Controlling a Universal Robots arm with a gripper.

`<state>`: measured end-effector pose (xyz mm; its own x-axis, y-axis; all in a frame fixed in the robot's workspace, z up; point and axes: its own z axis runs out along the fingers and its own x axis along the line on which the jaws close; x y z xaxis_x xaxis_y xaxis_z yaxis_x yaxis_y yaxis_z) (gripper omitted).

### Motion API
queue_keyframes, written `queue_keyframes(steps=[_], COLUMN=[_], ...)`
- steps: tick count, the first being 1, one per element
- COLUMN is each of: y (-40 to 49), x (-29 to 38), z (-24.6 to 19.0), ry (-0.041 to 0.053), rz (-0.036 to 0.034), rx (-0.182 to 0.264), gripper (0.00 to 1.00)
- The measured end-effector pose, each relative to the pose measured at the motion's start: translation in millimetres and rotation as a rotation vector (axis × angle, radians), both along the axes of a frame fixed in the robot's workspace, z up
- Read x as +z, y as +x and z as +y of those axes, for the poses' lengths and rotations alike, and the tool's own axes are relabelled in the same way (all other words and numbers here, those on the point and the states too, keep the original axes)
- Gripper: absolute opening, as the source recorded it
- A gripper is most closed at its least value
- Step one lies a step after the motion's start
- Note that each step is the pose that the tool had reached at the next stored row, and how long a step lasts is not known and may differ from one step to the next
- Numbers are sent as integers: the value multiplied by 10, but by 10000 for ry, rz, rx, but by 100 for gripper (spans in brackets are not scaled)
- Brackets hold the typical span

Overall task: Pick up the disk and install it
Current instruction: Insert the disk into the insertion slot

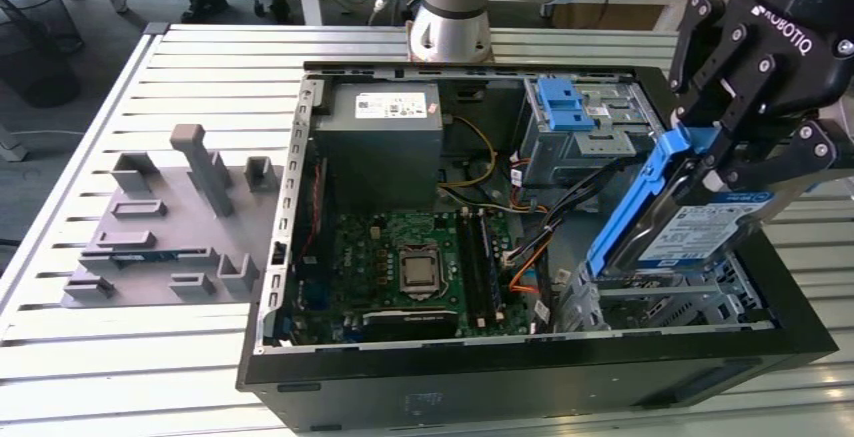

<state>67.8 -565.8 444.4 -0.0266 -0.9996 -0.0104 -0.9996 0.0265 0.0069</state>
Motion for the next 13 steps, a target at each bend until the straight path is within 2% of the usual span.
queue_keyframes(steps=[13], y=[16], x=[-66], z=[-21], ry=[2], rz=[0], rx=[2], gripper=[36])
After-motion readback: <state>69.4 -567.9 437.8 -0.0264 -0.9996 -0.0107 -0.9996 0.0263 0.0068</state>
